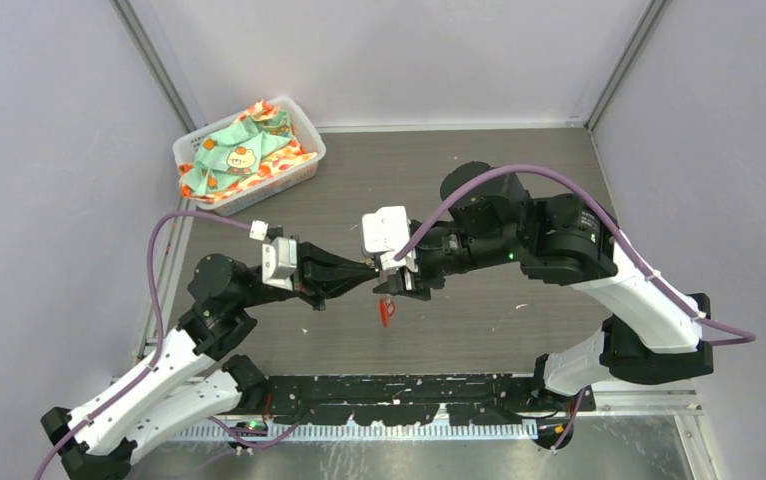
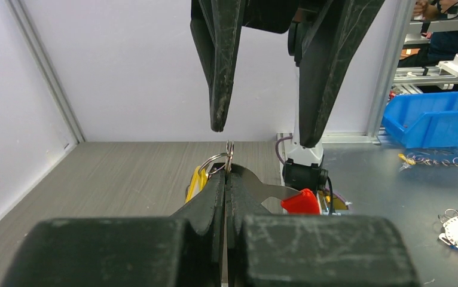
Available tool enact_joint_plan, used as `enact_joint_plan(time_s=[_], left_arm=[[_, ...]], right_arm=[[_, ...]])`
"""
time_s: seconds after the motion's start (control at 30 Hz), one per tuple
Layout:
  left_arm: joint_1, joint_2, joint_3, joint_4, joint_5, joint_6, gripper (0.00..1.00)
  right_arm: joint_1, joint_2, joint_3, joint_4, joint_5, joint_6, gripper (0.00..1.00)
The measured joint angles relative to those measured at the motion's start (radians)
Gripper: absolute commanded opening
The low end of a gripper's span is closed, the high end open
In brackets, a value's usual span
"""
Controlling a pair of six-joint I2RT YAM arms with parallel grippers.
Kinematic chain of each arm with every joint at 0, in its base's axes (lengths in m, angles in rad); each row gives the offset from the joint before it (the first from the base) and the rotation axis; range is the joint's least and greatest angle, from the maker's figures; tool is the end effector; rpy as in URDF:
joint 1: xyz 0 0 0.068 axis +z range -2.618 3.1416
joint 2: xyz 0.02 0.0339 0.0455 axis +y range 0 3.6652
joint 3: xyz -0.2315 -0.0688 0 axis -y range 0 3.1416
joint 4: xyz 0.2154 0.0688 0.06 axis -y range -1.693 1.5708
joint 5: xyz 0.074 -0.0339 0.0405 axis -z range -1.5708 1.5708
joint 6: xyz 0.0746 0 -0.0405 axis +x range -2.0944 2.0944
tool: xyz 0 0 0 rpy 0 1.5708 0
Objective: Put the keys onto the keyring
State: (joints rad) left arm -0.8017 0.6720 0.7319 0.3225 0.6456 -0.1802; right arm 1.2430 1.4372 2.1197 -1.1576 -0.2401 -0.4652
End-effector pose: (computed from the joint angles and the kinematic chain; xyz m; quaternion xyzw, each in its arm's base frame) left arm 0.0889 -0.1564 0.3803 0.4126 0.4251 -0.5271 0.6093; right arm 0.0633 0.2412 0.4584 -0.6800 0.5097 0.2907 0.4397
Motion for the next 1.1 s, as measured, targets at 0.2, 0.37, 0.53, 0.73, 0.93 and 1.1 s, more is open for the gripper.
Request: enact_joint_plan(time_s=[0.2,0.37,0.53,0.73,0.93,1.1], left_arm=[[0.003,-0.006,0.001,0.0,0.003,-0.003,0.0],[0.003,-0.009,0.001,0.0,0.011,-0.004,0.0],[0.003,-0.015,0.003,-0.002,0.023,-0.004,0.0],[0.003,-0.018,0.014,-0.004,0.037,-0.004,0.0],[0.003,-0.018,0.018,-0.005,0.041,-0.004,0.0],[0.003,-0.018,0.018,-0.005,0.048,-0.004,0.0]], right_arm=[[0.0,-0.002,-0.01,0.006,-0.009,-0.036,0.43],[-0.002,-0.006,-0.023,0.019,-0.008,-0.051,0.43],[-0.01,-0.006,-0.037,0.026,-0.002,-0.056,0.43],[-0.021,-0.012,-0.05,0.027,-0.001,-0.056,0.32],[-0.024,-0.016,-0.05,0.027,-0.009,-0.056,0.19],[-0.028,-0.015,-0.05,0.027,-0.014,-0.055,0.2]])
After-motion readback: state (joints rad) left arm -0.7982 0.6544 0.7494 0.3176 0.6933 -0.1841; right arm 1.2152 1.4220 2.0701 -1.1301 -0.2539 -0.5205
